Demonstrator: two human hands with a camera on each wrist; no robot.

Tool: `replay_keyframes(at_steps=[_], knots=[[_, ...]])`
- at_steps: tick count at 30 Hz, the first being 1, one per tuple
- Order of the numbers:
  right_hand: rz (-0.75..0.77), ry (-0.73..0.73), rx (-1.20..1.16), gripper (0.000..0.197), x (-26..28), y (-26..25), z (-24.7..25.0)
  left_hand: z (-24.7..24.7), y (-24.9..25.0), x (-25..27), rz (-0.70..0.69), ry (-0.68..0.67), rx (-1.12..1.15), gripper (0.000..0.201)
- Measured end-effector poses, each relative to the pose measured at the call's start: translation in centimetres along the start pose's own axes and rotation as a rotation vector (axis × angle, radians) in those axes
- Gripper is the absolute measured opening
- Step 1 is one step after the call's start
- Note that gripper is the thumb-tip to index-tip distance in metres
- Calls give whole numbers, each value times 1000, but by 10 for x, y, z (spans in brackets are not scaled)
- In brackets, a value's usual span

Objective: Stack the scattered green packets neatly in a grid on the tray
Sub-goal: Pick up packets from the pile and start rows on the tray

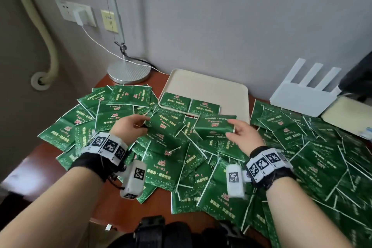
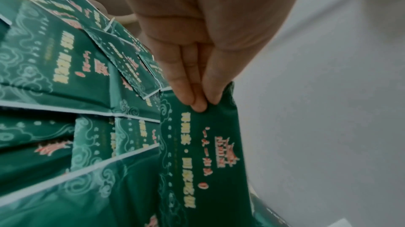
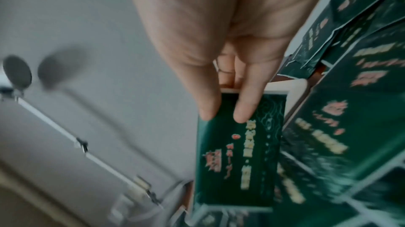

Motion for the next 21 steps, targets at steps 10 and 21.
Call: replay_keyframes(at_steps=[10, 21], knots=[[-84, 253, 231, 25, 10, 25, 8, -32, -3, -20, 12, -81, -71, 19], [-177, 21, 193, 27, 0, 48, -16, -41, -3, -46, 55, -150, 195, 7]])
Point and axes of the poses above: each hand's wrist, its own x-axis away from the middle knuckle, its own z-axis out of the back of the hand, y = z × x, the point moved 5 cm from there along -x, towards the middle knuckle, and after that the axes turned 6 degrees about y, right-handed, at the moved point
